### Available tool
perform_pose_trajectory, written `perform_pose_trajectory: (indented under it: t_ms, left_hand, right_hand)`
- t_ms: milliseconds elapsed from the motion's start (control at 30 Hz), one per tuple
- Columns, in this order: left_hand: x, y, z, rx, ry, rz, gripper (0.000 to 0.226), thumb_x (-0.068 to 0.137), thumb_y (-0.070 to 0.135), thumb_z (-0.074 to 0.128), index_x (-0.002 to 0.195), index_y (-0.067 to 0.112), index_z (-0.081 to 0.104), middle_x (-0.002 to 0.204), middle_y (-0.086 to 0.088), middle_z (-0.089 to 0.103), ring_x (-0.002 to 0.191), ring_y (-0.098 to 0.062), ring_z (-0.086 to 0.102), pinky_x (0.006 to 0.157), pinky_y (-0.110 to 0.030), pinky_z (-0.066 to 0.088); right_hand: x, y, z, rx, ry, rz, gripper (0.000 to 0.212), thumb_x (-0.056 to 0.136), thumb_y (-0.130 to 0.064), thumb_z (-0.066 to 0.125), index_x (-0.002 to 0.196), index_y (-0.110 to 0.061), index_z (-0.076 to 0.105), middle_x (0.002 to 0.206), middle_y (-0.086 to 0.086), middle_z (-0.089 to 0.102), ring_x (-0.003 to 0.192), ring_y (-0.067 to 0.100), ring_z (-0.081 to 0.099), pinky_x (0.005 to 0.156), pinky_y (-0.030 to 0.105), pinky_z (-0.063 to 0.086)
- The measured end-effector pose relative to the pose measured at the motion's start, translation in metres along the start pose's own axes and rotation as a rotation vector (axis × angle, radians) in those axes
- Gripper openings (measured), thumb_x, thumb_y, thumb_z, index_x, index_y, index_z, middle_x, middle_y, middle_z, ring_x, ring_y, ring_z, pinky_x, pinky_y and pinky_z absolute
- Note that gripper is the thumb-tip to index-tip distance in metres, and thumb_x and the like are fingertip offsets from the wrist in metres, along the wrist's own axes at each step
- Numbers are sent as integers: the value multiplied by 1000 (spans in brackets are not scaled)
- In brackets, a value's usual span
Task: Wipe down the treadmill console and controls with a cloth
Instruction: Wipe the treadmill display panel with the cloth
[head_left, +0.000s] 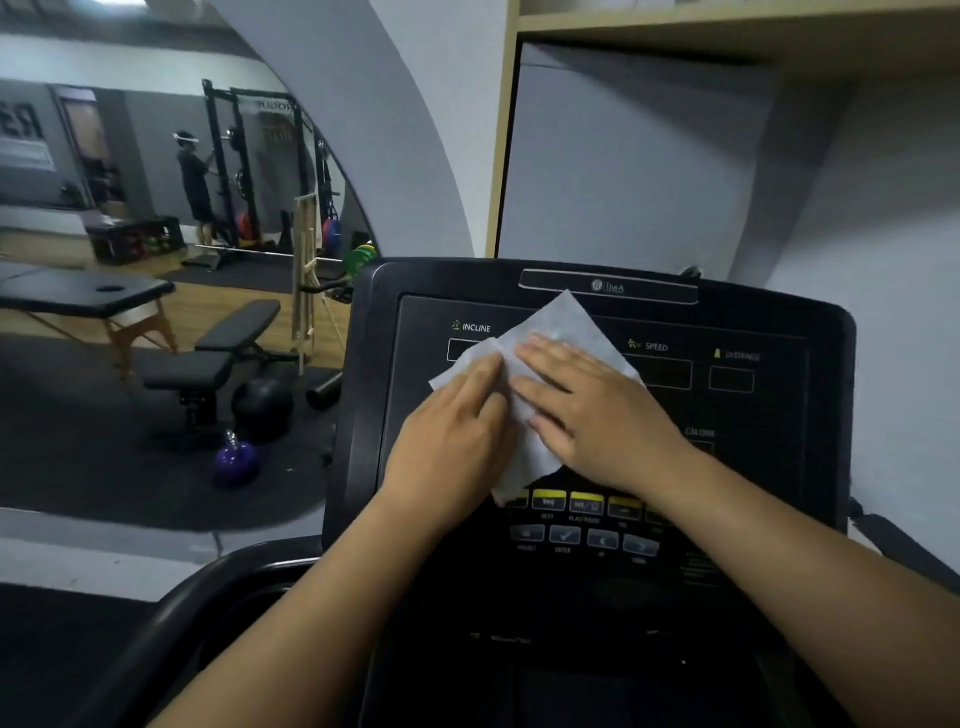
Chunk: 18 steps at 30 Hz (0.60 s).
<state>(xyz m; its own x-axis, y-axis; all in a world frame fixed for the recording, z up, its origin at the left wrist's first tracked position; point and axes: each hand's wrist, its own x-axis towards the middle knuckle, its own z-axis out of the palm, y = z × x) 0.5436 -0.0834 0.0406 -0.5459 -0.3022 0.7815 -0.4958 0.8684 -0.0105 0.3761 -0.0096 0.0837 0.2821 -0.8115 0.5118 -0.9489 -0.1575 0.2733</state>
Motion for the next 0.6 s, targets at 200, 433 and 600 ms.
perform_pose_trajectory:
  t_ms: [200,433,600]
  left_hand:
    - [6,-34,-9,118,-180,53,62,91,34,62,140,-1,46,158,-18,32,144,-31,36,115,-41,36]
    - [39,-37,-23,217,-232,102,69,96,38,25,157,10,13,165,-11,8,153,-27,0,123,-50,3]
    - [32,-34,8,225,-145,124,67,103,46,25,157,8,12,165,-13,8,153,-29,1,122,-53,10]
  right_hand:
    - [-11,3,0,-142,21,132,52,86,-42,65,131,-16,61,149,12,45,141,33,37,112,44,24]
    - [23,14,-2,-145,11,-1,58,94,-39,37,141,-8,48,156,15,33,146,30,25,120,45,21]
    - [23,19,11,-294,-17,-20,63,99,-46,27,149,-8,31,162,14,12,151,30,5,121,48,10]
